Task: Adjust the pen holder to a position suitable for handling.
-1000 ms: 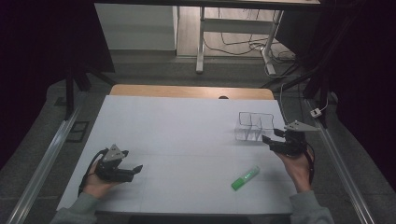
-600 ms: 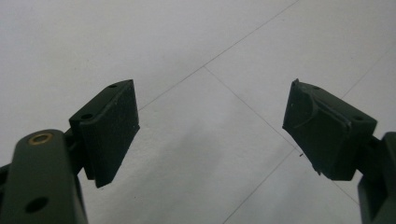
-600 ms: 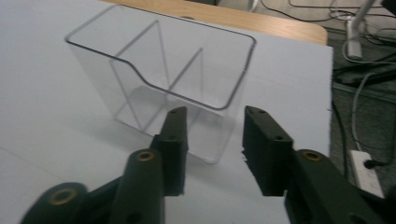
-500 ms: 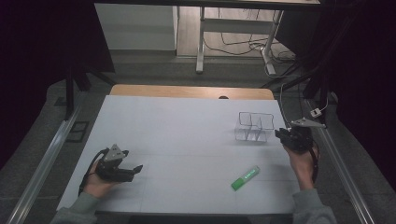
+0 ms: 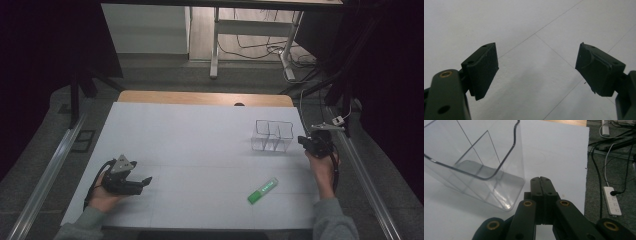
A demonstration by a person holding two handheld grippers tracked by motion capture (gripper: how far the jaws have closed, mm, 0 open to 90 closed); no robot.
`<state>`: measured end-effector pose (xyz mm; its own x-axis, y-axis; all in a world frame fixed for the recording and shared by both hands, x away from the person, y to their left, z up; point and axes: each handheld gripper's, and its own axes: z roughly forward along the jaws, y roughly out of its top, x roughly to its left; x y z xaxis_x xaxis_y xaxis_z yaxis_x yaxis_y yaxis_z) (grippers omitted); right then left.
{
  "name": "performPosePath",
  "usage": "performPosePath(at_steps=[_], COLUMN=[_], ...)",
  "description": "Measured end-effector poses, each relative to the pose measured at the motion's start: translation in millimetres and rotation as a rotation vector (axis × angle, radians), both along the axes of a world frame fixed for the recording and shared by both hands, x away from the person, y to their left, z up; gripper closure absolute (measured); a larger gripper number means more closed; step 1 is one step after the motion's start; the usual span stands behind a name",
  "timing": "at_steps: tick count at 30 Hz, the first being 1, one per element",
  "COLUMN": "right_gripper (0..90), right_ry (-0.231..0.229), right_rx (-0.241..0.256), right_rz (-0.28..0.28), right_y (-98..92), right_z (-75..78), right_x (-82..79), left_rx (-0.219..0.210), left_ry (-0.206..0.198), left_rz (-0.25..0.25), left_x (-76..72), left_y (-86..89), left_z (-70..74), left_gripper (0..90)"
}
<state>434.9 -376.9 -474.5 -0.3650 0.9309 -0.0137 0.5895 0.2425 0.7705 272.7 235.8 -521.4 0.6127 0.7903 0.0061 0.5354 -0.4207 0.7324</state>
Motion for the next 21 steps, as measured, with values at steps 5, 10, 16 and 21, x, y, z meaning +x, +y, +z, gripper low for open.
performPosePath(at_steps=[5,10,16,21], right_gripper=[89.3,89.3,89.3,89.3], right_ry=[0.013,0.021,0.031,0.045], right_rx=[0.035,0.014,0.005,0.01], right_rz=[0.019,0.032,0.063,0.083], right_y=[-2.4,1.5,7.1,10.0], right_z=[-8.5,-12.5,-17.2,-22.3], right_x=[7.2,11.6,17.1,20.1], left_rx=[0.003,0.002,0.007,0.007], left_ry=[-0.004,-0.007,-0.003,-0.003], left_rz=[0.002,0.006,0.001,0.001], left_x=[-0.3,-1.1,-0.4,-0.5], left_y=[0.3,1.0,0.4,0.6], left_z=[0.3,0.6,-0.3,-0.2], left_gripper=[18.1,18.2,18.2,18.2])
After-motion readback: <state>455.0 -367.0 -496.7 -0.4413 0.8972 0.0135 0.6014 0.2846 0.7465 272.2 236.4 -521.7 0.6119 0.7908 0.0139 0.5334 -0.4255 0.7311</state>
